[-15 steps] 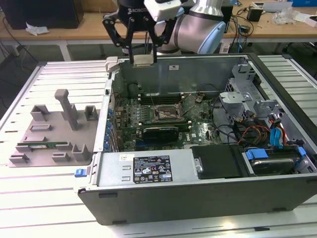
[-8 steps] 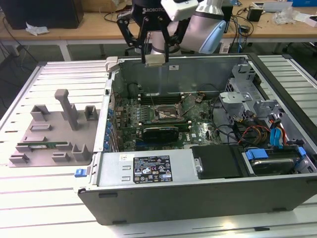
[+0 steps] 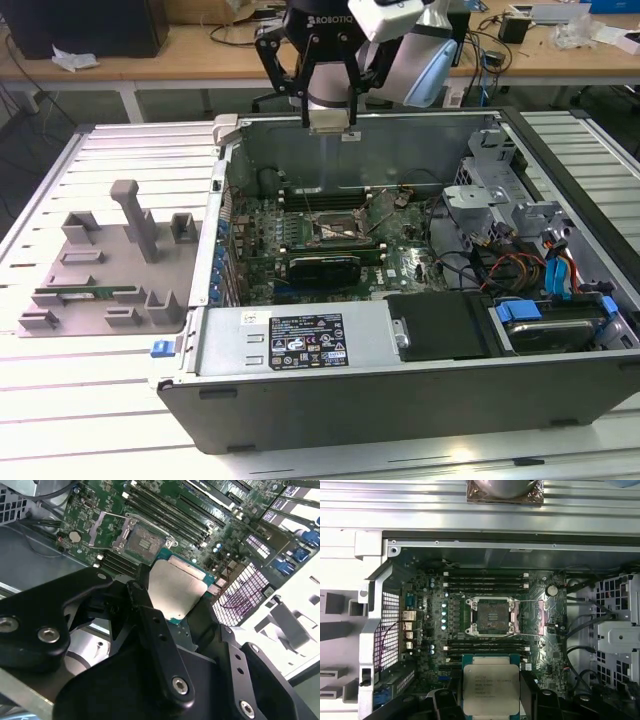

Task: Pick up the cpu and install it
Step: 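Pick up the cpu and move it towards the insertion slot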

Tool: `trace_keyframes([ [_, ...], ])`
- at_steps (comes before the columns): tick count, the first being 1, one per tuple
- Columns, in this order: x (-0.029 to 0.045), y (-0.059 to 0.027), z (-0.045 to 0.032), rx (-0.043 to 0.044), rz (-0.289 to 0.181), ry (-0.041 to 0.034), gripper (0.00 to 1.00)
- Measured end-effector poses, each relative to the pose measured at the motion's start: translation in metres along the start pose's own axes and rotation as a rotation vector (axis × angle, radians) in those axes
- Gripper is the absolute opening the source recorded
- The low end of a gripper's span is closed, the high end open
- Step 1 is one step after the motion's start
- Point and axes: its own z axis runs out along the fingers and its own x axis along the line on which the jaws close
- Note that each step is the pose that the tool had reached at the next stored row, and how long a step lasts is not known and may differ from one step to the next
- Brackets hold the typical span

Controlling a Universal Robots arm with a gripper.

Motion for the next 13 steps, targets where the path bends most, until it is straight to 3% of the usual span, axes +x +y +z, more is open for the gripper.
trace_keyframes([
  [4, 0.0, 0.0002, 0.0042, 0.0003, 0.0, 0.0001, 0.55],
  [13, 0.0006, 0.0016, 0.024, 0.0012, 0.0, 0.0, 0.55],
])
